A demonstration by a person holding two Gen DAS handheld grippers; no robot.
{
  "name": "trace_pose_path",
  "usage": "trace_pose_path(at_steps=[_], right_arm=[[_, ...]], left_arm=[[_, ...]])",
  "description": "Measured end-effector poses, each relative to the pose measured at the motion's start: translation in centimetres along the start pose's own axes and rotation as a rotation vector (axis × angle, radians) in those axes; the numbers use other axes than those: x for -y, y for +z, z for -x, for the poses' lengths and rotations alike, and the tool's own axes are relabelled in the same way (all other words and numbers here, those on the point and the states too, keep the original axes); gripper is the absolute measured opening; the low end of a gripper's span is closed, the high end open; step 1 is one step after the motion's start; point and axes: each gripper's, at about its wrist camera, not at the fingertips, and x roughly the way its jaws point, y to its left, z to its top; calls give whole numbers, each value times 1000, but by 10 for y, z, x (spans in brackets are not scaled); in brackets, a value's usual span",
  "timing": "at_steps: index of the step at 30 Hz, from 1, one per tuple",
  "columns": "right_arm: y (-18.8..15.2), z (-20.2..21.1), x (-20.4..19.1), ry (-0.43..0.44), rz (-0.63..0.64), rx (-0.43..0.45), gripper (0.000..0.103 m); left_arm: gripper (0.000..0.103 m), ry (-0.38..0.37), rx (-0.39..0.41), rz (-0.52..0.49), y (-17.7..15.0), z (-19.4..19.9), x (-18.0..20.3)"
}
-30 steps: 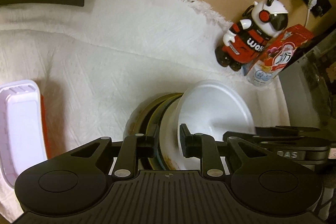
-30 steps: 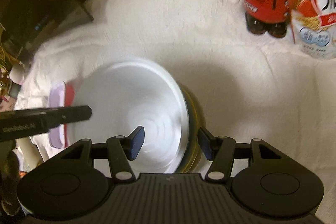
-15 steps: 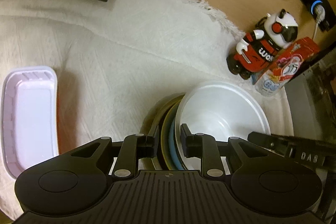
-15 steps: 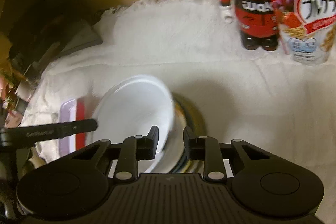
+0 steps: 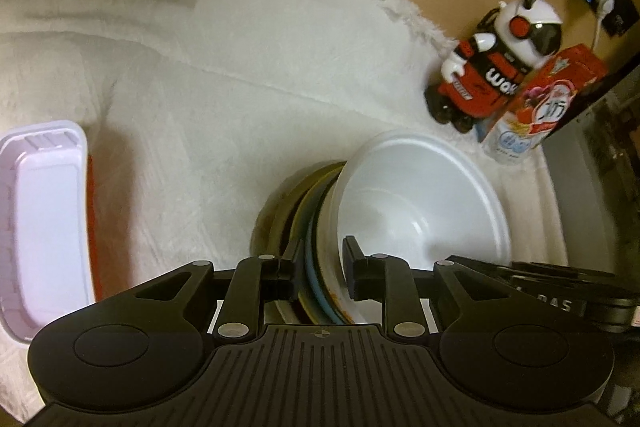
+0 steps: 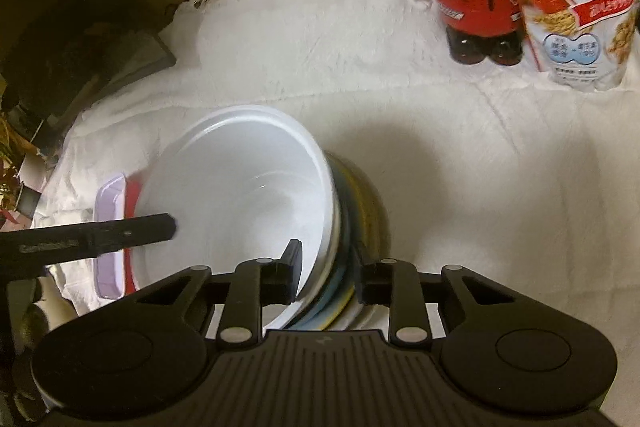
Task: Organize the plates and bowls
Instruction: 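Open both grippers and release the bowl stack, then move both grippers over to the white red-sided rectangular tray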
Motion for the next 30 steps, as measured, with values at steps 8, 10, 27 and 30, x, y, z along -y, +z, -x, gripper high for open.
trace_pose_path(at_steps=[8,10,27,30], right_arm=[[-7,3,-14,10,21,1,31],[-9,4,-16,11,25,4,31],[1,27,-31,3,72,101,32],[1,29,-34,1,90,105,32]], left_arm=[[23,11,-14,17,-2,-2,-7],[23,4,-15,23,-3,-1,-8],[22,-7,33,-5,-9,21,-8],[25,33,36,-5,-11,17,-12]])
